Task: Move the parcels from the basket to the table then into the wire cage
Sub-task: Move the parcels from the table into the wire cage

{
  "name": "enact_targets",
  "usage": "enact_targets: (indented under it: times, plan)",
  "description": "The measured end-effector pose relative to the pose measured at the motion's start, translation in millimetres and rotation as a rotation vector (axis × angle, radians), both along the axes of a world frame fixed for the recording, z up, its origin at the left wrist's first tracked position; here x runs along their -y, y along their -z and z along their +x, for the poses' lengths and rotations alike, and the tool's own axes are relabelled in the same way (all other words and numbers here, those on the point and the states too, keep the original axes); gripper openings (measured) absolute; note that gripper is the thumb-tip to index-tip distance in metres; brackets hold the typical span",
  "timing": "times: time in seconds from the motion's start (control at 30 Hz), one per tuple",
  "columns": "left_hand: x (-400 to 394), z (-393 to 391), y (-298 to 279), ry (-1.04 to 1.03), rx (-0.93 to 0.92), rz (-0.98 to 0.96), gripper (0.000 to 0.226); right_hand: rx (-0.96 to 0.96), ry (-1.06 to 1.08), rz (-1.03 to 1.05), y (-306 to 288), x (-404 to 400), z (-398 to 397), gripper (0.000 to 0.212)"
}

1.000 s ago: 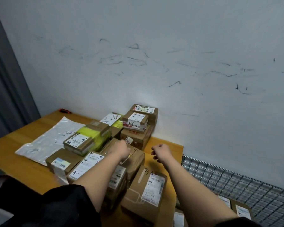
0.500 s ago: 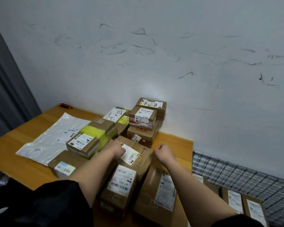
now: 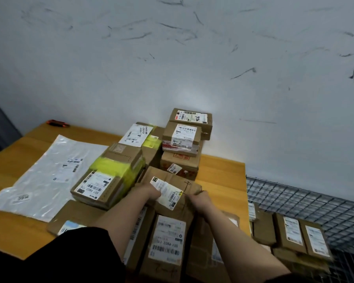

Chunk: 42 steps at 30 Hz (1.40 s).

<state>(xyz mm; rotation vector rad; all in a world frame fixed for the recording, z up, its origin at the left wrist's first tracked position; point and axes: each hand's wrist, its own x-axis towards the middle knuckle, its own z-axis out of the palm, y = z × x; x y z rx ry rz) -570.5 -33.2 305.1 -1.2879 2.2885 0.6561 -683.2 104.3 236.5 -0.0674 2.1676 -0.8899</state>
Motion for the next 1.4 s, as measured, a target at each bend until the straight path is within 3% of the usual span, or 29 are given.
enact_targets:
  times: [0.2, 0.33, 0.47, 0.63, 0.8, 1.4]
  plan:
    - [4, -5, 7, -0.141, -0.039, 0.063, 0.086, 0.016, 0.037, -0.068, 28, 2, -8, 0.076]
    - [-1, -5, 4, -0.144, -0.086, 0.094, 0.088, 0.015, 0.1, -0.103, 21, -7, -9, 0.078]
    - [-7, -5, 1, -0.121, -0.12, 0.078, 0.083, 0.035, 0.139, -0.112, 15, -15, -13, 0.064]
    - [-15, -4, -9, -0.105, -0.171, 0.025, 0.077, -0.019, 0.126, -0.096, 39, -18, -30, 0.073]
    - [-21, 4, -19, -0.146, -0.245, 0.048, 0.069, -0.062, 0.091, -0.051, -5, -28, -11, 0.071]
    - [-27, 28, -37, -0.283, -0.569, 0.077, 0.03, -0.349, 0.047, -0.068, -72, -52, 23, 0.068]
